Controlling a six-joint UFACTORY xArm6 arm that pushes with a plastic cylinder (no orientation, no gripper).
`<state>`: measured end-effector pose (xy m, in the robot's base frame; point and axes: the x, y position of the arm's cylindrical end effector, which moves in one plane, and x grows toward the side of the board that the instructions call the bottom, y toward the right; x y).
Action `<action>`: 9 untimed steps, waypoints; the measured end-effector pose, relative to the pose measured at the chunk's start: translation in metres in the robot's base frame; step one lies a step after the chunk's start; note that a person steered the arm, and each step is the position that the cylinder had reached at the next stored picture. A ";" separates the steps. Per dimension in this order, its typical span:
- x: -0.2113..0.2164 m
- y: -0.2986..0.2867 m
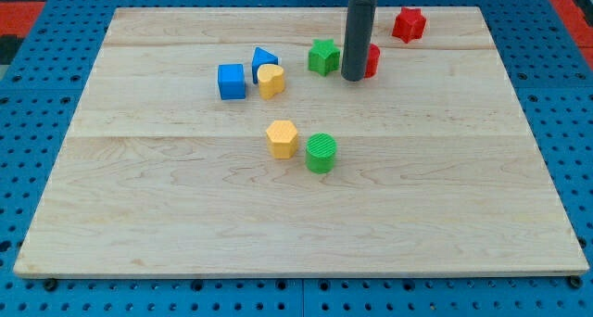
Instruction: Move the red circle into the red star
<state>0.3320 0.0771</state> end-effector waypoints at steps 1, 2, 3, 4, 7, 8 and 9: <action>-0.001 0.000; -0.001 0.005; -0.008 0.009; -0.023 0.017; -0.058 0.032; -0.041 0.007; -0.026 0.007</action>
